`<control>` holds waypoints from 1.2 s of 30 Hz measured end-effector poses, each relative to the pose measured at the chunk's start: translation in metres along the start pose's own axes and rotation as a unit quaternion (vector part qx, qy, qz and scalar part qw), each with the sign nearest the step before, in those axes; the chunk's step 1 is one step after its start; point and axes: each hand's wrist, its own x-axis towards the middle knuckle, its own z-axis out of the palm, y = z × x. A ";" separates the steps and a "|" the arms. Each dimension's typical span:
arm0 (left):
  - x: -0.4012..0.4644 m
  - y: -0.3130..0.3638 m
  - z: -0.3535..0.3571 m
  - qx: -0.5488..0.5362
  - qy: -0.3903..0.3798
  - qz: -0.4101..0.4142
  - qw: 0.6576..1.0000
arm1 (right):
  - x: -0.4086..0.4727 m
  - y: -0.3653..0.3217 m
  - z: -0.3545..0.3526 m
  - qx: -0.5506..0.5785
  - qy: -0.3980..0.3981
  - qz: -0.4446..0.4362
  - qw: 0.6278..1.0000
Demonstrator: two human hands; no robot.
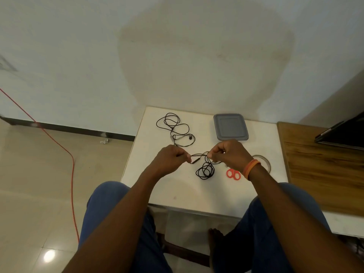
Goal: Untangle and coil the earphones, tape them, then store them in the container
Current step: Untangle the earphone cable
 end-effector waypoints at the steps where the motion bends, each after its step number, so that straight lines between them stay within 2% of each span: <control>1: 0.001 -0.003 -0.002 0.026 0.014 -0.001 1.000 | 0.000 0.001 -0.001 -0.021 0.000 -0.013 1.000; 6: 0.008 -0.024 -0.021 0.141 0.160 -0.042 0.976 | 0.003 0.008 -0.019 -0.034 0.045 -0.033 0.998; 8: 0.012 -0.034 -0.025 0.160 0.190 -0.066 0.967 | 0.003 0.010 -0.024 -0.034 0.062 -0.031 0.997; 14: 0.021 -0.049 -0.001 0.249 0.142 -0.050 0.957 | 0.002 0.009 -0.015 -0.060 0.089 -0.050 0.993; 20: 0.025 -0.065 0.015 0.414 0.102 -0.017 0.905 | 0.003 0.013 0.001 -0.124 0.065 -0.056 0.989; 24: 0.027 -0.069 0.021 0.429 0.066 -0.026 0.901 | 0.002 0.011 0.015 -0.151 0.071 -0.052 0.985; 28: 0.024 -0.066 0.020 0.457 0.073 -0.036 0.886 | 0.001 0.009 0.025 -0.155 0.083 -0.050 0.983; 30: 0.025 -0.060 0.016 0.391 0.092 -0.016 0.916 | 0.001 0.008 0.027 -0.153 0.095 -0.050 0.982; 32: 0.025 -0.046 0.013 0.206 0.108 0.013 0.972 | 0.002 0.008 0.029 -0.152 0.099 -0.050 0.982; 33: 0.023 -0.035 0.013 0.105 0.104 0.027 0.989 | 0.002 0.007 0.031 -0.152 0.098 -0.052 0.982; 34: 0.020 -0.022 0.015 0.021 0.086 0.037 0.995 | 0.003 0.007 0.034 -0.152 0.096 -0.055 0.982; 36: 0.012 -0.003 0.019 -0.056 0.036 0.055 0.996 | 0.004 0.005 0.038 -0.157 0.097 -0.062 0.981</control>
